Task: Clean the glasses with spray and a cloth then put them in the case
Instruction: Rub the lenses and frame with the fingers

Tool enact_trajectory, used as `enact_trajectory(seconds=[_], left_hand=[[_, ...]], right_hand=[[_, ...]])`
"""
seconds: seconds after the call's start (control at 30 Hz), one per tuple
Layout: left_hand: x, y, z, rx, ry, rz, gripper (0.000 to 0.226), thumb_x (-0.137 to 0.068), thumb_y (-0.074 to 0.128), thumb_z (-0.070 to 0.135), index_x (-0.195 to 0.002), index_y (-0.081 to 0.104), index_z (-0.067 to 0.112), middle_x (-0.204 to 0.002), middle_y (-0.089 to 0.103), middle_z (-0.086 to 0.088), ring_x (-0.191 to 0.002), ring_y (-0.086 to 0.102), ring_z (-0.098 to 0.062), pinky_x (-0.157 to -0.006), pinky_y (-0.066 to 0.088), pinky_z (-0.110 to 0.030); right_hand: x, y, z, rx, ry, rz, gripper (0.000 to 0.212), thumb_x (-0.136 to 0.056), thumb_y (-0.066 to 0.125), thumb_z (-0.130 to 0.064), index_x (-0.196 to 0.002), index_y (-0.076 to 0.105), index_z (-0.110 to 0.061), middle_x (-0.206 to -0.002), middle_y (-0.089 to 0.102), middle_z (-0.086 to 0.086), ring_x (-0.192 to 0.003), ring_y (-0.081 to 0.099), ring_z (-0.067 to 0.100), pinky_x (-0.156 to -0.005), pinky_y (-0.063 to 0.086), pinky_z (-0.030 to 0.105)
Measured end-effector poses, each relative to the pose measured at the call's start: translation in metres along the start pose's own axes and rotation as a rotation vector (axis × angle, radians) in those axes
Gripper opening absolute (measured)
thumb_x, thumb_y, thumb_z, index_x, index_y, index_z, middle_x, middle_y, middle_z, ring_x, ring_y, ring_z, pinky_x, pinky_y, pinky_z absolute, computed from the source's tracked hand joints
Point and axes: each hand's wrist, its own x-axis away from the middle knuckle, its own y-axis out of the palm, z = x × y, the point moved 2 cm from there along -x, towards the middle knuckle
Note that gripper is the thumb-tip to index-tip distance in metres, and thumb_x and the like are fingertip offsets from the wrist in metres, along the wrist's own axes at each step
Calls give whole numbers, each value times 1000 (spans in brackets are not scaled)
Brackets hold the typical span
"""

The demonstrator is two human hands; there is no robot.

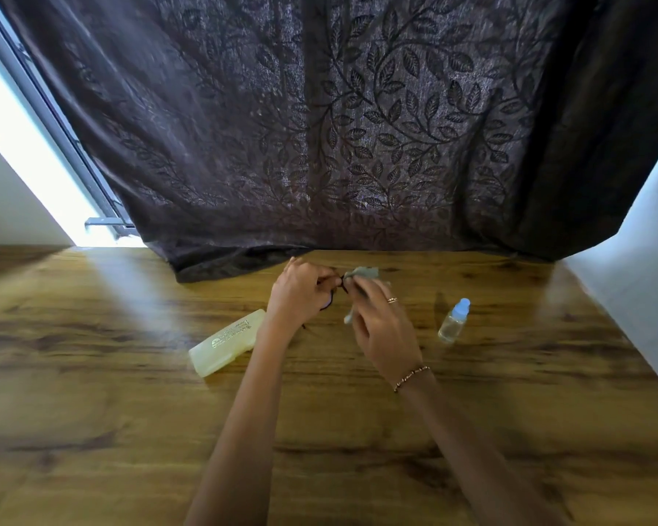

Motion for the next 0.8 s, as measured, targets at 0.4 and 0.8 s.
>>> enact_trajectory(seconds=[0.4, 0.8], left_hand=[[-4, -2, 1, -30, 74, 164, 20, -89, 54, 6, -85, 73, 12, -75, 68, -6, -93, 52, -26, -119, 5, -36], [-2, -3, 2, -58, 79, 213, 19, -92, 56, 13, -93, 75, 12, -88, 74, -4, -96, 56, -24, -117, -4, -33]], right_hand=[[5, 5, 2, 136, 5, 8, 50, -89, 48, -20, -138, 48, -13, -145, 45, 0, -137, 35, 20, -115, 21, 50], [-3, 1, 2, 228, 138, 86, 44, -92, 50, -25, -135, 52, -14, -139, 53, -2, -135, 38, 20, -113, 21, 55]])
